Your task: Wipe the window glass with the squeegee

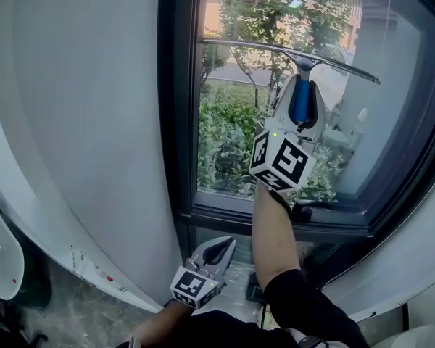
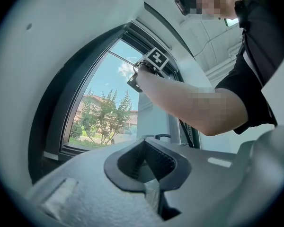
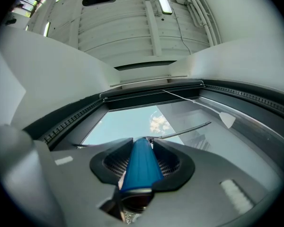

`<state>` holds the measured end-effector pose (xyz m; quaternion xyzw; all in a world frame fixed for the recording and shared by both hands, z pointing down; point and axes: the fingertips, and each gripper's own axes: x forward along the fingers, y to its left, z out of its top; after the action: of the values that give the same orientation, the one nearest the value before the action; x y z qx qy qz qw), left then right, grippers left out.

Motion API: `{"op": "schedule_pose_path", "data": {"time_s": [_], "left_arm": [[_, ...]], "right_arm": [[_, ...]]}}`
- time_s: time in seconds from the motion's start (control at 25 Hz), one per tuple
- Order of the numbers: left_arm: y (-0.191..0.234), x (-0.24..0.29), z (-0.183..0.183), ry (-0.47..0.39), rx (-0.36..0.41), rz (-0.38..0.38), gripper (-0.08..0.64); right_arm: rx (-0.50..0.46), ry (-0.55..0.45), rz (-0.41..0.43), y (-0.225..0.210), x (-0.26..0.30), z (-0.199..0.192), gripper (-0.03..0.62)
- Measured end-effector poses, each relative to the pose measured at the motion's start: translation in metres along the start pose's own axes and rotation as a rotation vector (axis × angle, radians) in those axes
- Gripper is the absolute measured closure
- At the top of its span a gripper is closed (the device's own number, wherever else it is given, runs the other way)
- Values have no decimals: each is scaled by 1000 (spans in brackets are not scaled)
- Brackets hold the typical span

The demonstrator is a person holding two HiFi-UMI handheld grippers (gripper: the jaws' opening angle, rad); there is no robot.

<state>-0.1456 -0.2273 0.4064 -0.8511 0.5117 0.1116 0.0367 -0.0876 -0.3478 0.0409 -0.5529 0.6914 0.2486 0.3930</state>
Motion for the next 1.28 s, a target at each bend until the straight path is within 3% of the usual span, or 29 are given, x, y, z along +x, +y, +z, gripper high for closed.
{"op": "schedule_pose_path", "data": {"time_s": [0.28, 1.28], "left_arm": [[2, -3, 3, -17, -23, -1, 558], [20, -19, -1, -1, -11, 114, 558]], "right_arm": [[-14, 23, 4, -1, -11, -5, 459], [-29, 66, 16, -5, -45, -25, 459]]}}
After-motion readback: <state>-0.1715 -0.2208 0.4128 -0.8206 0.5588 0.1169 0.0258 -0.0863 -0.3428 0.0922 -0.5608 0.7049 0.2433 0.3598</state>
